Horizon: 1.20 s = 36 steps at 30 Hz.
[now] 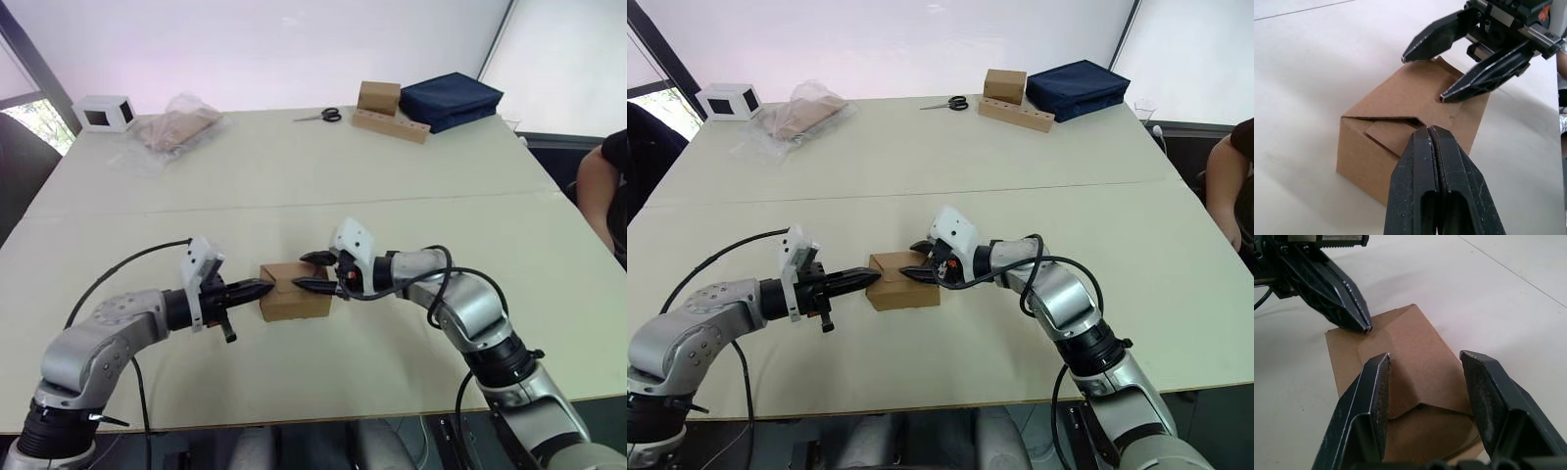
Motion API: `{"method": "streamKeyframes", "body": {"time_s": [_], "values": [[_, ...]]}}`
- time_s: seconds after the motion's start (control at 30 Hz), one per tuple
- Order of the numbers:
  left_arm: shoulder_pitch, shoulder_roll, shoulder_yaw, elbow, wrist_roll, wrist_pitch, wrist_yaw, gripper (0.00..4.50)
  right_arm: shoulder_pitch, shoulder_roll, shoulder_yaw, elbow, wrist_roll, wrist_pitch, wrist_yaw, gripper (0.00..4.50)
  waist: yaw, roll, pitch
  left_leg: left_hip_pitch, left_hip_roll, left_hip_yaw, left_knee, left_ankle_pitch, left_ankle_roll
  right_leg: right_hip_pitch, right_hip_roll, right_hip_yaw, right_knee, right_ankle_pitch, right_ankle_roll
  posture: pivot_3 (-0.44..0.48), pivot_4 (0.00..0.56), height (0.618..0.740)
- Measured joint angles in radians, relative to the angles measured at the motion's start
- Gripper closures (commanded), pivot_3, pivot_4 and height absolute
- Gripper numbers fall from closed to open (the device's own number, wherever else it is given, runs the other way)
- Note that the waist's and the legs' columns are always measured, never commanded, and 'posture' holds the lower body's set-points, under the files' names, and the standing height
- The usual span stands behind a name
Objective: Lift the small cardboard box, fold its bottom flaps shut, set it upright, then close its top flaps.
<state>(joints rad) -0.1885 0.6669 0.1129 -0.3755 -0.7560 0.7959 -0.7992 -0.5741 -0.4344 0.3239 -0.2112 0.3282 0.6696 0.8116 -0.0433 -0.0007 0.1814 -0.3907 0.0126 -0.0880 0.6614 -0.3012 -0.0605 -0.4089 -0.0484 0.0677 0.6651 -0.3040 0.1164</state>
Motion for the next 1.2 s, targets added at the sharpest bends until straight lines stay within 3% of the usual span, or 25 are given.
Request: {"method": "streamKeyframes", "body": {"time_s": [0.17, 0.37, 0.53, 0.73, 1.2], "values": [[-0.105, -0.018, 0.048, 0.074, -0.016, -0.006, 0.018, 4.5, 0.005, 0.025, -0.001, -0.001, -0.001, 0.0, -0.006, 2.18, 0.0, 0.0, 0.0, 0.0, 0.0, 0.0, 0.0, 0.0, 0.0, 0.0, 0.0, 0.0, 0.0, 0.0, 0.0, 0.0, 0.15, 0.74], [-0.11, -0.042, -0.065, 0.131, 0.092, -0.073, 0.002, 4.5, 0.008, 0.027, -0.003, -0.003, -0.002, 0.0, -0.015, 2.18, 0.0, 0.0, 0.0, 0.0, 0.0, 0.0, 0.0, 0.001, -0.001, 0.0, 0.0, 0.0, 0.0, 0.0, 0.0, 0.0, 0.15, 0.74], [-0.122, -0.064, -0.089, 0.171, 0.139, -0.147, -0.024, 4.5, 0.013, 0.028, -0.023, -0.016, 0.004, 0.003, -0.024, 2.18, 0.004, 0.0, 0.0, 0.0, 0.0, 0.0, 0.0, 0.0, -0.001, 0.0, -0.001, 0.0, 0.0, 0.0, 0.0, 0.0, 0.15, 0.74], [-0.129, -0.141, -0.065, 0.198, 0.093, -0.123, -0.006, 4.5, 0.021, 0.0, -0.057, -0.104, 0.021, 0.006, -0.02, 2.18, 0.005, 0.0, 0.0, 0.0, 0.0, 0.0, 0.0, 0.0, -0.001, 0.0, -0.001, 0.0, 0.0, 0.0, 0.0, 0.0, 0.15, 0.74], [-0.128, -0.14, -0.036, 0.196, 0.07, -0.085, 0.017, 4.5, 0.056, -0.052, -0.011, -0.133, -0.029, -0.017, 0.007, 2.18, 0.002, 0.0, 0.0, 0.0, 0.0, 0.0, 0.0, 0.0, -0.001, 0.0, 0.0, 0.0, 0.0, 0.0, 0.0, 0.0, 0.15, 0.74]]}}
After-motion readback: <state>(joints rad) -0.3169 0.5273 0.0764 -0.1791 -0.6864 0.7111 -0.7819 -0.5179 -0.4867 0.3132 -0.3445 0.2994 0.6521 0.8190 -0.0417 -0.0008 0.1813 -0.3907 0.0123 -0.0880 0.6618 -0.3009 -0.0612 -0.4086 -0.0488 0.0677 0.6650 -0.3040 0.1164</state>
